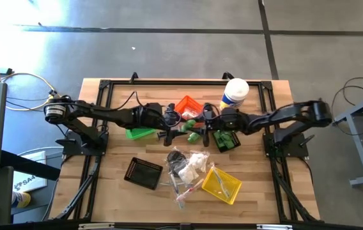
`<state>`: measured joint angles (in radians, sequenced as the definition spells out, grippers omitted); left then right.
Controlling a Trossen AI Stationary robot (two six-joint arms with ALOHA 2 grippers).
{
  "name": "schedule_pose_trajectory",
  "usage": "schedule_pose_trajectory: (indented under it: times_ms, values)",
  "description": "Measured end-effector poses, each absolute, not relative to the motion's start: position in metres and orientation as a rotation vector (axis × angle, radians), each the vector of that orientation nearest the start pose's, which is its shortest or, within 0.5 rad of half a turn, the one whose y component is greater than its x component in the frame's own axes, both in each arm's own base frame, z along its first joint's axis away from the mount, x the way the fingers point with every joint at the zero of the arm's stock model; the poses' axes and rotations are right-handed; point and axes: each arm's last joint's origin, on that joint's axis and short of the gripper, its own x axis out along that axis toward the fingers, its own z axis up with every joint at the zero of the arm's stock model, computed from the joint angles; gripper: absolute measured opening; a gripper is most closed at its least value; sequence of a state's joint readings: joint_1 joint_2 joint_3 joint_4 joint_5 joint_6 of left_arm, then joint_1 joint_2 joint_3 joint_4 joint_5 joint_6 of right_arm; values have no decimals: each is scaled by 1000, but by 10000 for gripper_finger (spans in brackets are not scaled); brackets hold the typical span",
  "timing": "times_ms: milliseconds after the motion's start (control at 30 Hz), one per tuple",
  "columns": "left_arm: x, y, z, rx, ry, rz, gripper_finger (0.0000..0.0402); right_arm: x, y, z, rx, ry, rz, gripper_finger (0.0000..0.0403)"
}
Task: Pick & Place Travel size toiletries
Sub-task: Put the green shampoo into the top black bin
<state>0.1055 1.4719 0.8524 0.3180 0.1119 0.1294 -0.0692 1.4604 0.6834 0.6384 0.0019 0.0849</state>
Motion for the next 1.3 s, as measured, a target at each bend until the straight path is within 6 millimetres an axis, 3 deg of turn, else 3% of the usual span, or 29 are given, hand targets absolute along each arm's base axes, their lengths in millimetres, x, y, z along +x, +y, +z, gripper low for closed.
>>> schedule_pose_trajectory:
  times_ms: [267,533,833,1133,1300]
  values:
    - [318,30,244,87,313,-16,248,256,-21,250,123,326,-210,159]
    - [318,30,243,87,320,-14,248,220,-20,245,276,568,-289,157]
    - [318,30,243,87,320,-14,248,211,-17,217,433,851,-351,157]
    - [317,30,243,67,321,-11,248,216,-13,198,497,982,-343,159]
    - [317,30,243,66,321,-11,248,217,-13,197,468,994,-330,196]
